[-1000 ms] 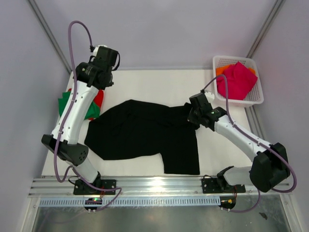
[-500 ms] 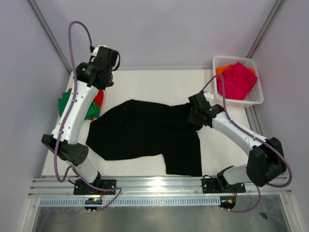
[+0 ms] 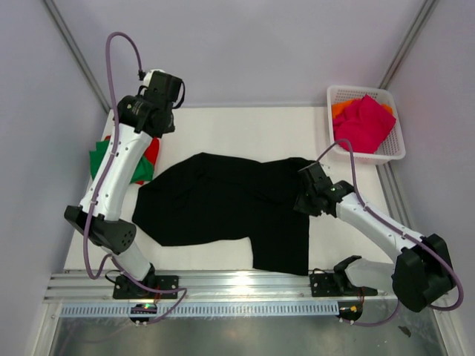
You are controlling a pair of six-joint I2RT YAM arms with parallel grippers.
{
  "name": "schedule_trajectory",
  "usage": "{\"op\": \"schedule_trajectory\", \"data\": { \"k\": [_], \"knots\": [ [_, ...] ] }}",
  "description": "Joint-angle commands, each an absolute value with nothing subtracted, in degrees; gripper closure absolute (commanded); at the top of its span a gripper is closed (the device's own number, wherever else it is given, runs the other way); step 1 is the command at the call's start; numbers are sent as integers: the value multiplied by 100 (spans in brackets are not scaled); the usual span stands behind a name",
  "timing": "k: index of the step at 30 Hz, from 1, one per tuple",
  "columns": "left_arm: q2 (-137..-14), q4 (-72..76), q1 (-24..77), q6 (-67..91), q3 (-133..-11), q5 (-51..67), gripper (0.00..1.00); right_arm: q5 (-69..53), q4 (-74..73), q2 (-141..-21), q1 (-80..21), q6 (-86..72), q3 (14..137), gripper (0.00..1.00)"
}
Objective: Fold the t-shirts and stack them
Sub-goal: Flatten out the tshirt
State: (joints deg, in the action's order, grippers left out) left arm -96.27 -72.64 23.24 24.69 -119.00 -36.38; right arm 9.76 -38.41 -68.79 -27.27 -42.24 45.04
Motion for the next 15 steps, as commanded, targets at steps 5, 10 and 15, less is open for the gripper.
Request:
{"op": "schedule_trajectory", "data": {
  "k": [5,10,15],
  "knots": [
    [-9914,-7084,2338,2417,-12207,-3385,56,949,-3771,-6521,-2769,-4474,3982,63],
    [-10046,-7049,2338,2408,-12313,-3322,56,835,-3762,-6495,-2769,-4535,4305,63],
    [-10081,-7014,2338,2408,-12261,-3314,57,511,-3499,-6460,-2769,-4509,4790,63]
  ]
}}
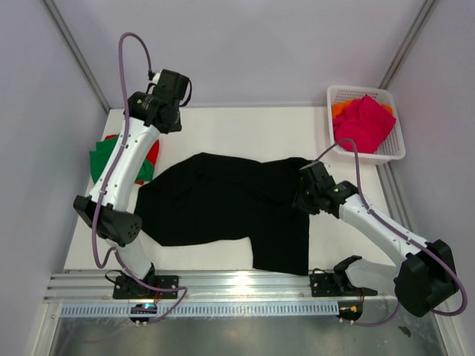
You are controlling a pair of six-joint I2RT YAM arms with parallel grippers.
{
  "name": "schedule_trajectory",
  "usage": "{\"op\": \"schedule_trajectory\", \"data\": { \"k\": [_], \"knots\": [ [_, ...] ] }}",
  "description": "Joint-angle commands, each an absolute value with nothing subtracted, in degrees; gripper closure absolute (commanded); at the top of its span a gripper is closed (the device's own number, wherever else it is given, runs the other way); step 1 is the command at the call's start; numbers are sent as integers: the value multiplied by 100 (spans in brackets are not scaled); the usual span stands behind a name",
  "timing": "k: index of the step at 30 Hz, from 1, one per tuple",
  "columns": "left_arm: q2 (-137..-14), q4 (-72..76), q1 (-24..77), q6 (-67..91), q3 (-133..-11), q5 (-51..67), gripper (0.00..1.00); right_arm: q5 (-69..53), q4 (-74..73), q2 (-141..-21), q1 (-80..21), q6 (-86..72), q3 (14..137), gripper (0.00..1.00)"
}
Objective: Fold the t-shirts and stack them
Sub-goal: Flatten out the tshirt
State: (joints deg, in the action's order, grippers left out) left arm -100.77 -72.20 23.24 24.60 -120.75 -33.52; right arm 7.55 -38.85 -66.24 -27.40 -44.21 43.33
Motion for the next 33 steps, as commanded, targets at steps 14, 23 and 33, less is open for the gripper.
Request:
{"op": "schedule_trajectory", "data": {
  "k": [14,23,33],
  "knots": [
    [-10020,-6987,2338,2241,-12252,-3621,56,378,-2664,-7558,-2760,-4482,4474,63],
    [-10011,-7014,2329,2180,-12269,-3718,56,475,-2443,-7963,-2769,-4421,4351,63],
    [-9905,-7014,2329,1995,-12348,-3999,55,650,-3550,-7734,-2769,-4623,4324,63]
  ]
}}
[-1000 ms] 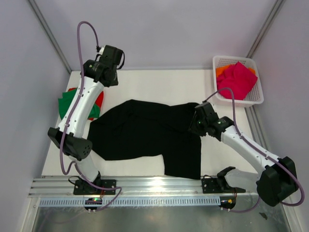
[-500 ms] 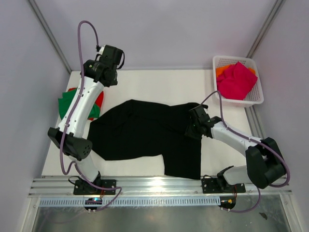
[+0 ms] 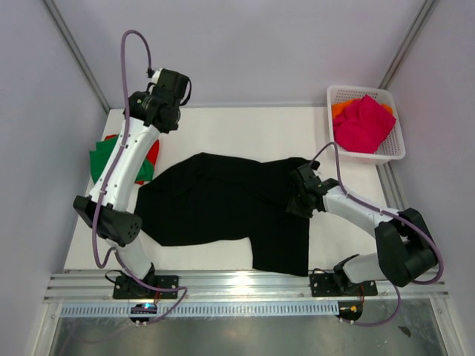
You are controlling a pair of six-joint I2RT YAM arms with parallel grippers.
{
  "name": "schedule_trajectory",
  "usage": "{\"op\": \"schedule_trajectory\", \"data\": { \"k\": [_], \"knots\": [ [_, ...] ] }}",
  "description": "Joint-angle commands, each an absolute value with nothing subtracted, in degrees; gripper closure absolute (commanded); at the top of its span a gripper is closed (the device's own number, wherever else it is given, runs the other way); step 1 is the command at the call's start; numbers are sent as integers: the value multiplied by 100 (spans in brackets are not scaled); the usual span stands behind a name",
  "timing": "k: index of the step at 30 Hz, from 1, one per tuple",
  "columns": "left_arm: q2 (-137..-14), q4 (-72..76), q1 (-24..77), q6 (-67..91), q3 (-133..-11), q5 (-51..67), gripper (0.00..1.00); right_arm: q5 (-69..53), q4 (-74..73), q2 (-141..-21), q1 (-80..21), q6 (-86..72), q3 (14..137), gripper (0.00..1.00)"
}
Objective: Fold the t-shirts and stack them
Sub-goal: Flatten out the tshirt
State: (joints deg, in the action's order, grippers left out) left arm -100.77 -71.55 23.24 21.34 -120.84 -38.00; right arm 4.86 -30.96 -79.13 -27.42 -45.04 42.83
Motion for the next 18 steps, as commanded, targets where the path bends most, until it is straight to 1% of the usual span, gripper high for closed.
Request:
{"op": "schedule_trajectory", "data": {
  "k": [1,11,18],
  "knots": [
    [-9914,-7022,2329,1995,-12375,-3999,55,624,-3699,-7760,-2769,-4667,4316,63],
    [-9835,-7031,2329,1942,-12507,-4052,54,484,-4455,-8226,-2760,-5299,4465,63],
    [-9721,-7014,2329,1925,-12472,-4157,54,369,-4526,-7981,-2813,-5528,4131,63]
  ]
}}
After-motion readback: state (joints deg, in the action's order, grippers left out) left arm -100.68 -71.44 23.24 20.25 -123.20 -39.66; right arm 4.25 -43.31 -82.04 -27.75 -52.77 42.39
